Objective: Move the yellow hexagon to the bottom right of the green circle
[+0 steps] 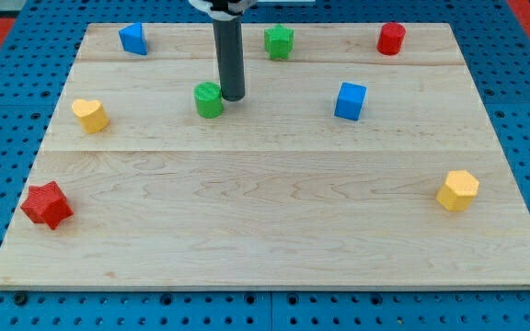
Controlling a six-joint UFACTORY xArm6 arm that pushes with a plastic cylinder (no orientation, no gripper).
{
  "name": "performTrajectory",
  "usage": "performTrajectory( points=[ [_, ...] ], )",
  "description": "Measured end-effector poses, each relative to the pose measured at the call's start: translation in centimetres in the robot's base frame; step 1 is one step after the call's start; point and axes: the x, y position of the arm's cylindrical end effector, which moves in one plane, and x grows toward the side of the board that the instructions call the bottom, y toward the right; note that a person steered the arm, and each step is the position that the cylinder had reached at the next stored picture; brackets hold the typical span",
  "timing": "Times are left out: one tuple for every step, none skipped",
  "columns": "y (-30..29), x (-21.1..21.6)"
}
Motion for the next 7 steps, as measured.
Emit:
performTrajectory(
  points=[
    [-1.5, -3.3],
    [-2.8, 1.0],
    [1.1, 5.0],
    [7.7, 7.0],
    [17.8, 8.7],
    [22.3, 12.6],
    [31.6, 12.6]
  ],
)
